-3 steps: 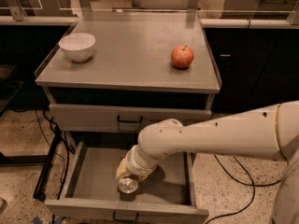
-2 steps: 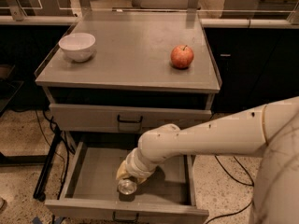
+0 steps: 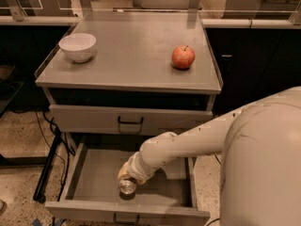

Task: Place 7up can into middle drawer

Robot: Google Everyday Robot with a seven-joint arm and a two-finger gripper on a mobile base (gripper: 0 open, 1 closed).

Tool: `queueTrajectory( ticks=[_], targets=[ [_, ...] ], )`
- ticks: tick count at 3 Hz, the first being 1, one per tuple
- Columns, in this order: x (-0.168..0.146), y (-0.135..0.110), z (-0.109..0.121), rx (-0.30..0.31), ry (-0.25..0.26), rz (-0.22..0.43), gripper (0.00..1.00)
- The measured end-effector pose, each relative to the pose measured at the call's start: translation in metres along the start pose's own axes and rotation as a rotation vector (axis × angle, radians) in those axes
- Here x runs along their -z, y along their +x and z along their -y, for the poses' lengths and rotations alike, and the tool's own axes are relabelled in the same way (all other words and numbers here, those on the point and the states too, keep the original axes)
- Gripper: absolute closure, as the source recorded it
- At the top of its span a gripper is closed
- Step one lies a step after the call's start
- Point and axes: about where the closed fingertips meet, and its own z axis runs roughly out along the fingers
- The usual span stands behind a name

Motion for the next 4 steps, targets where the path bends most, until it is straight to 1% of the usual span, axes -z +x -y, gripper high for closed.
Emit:
queueTrajectory(
  ticks=[2,4],
  targets=[
    [-0.048,-0.007,0.016,-0.071,-0.013,-0.011,1.0],
    [-0.073,-0.014,0.024,-0.107,-0.013,-0.011,1.0]
  ],
)
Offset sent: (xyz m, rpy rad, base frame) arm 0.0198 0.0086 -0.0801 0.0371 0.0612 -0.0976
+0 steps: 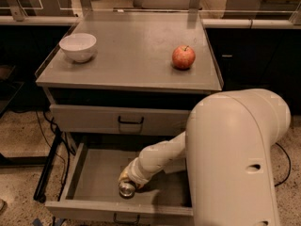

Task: Place 7up can into middle drawer

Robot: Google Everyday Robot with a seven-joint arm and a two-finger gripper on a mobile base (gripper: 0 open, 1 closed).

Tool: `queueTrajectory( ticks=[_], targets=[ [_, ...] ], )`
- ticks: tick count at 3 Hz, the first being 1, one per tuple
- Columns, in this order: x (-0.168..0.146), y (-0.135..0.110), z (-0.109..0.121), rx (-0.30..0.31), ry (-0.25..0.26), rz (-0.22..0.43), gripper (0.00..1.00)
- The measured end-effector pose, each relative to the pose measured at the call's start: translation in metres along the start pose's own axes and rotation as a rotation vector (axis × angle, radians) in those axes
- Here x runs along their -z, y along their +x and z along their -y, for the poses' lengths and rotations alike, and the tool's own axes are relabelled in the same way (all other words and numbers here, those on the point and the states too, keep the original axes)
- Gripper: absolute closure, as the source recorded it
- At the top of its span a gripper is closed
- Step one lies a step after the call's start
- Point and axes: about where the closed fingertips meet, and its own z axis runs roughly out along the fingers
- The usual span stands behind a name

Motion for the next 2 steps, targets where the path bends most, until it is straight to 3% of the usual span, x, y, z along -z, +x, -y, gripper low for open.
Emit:
queueTrajectory(
  ticks=[2],
  targets=[
    [-0.0155,0.0065,0.005,-0.018,0.019,-0.019,1.0]
  ],
)
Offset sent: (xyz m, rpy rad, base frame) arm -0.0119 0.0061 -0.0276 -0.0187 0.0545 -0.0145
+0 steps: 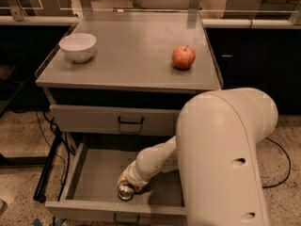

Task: Place 7up can into middle drawer

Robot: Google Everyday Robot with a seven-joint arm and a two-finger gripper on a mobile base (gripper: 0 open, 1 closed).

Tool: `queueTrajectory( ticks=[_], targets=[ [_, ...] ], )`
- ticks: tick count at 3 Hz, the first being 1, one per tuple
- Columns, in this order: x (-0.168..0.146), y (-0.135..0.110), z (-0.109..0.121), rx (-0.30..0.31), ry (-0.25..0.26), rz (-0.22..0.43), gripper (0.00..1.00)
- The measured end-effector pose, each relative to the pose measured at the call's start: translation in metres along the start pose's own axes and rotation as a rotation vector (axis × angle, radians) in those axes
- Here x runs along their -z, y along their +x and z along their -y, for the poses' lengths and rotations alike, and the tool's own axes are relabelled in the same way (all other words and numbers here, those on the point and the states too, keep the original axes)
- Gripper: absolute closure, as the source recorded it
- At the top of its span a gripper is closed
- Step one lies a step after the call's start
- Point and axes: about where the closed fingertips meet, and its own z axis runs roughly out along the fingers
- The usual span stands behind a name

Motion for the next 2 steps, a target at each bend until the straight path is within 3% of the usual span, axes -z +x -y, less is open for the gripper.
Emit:
queueTrajectory(
  ticks=[1,2],
  targets=[
    [-0.0099,0.0113,0.0054,-0.015,-0.006,-0.029,1.0],
    [-0.0108,0.0124,0.0059,-0.017,-0.007,-0.032,0.87]
  ],
)
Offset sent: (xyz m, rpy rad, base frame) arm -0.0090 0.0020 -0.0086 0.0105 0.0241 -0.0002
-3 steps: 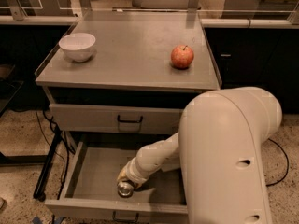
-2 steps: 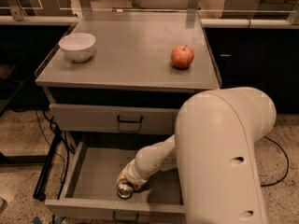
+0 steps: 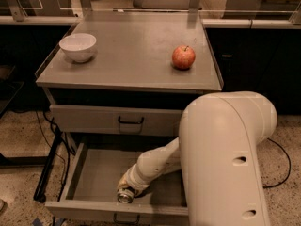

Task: Place 7up can into middle drawer

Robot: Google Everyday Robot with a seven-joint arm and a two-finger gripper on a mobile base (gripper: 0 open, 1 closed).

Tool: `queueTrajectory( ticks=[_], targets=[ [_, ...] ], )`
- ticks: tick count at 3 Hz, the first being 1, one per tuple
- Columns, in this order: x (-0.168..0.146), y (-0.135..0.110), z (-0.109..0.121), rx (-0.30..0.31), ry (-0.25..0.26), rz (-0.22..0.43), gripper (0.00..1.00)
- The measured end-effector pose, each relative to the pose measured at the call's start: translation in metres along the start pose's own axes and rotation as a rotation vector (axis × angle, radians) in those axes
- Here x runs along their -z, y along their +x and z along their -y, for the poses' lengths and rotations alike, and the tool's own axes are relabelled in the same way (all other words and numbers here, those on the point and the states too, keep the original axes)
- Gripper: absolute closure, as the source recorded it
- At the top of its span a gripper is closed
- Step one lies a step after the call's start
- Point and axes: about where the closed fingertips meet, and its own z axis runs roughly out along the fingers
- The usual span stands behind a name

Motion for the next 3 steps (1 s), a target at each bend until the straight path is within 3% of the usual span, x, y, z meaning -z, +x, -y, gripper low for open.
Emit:
queueTrajectory(
  ticks=[3],
  targets=[
    [0.0,0.0,0.0,0.0,0.0,0.0,0.09]
  ],
)
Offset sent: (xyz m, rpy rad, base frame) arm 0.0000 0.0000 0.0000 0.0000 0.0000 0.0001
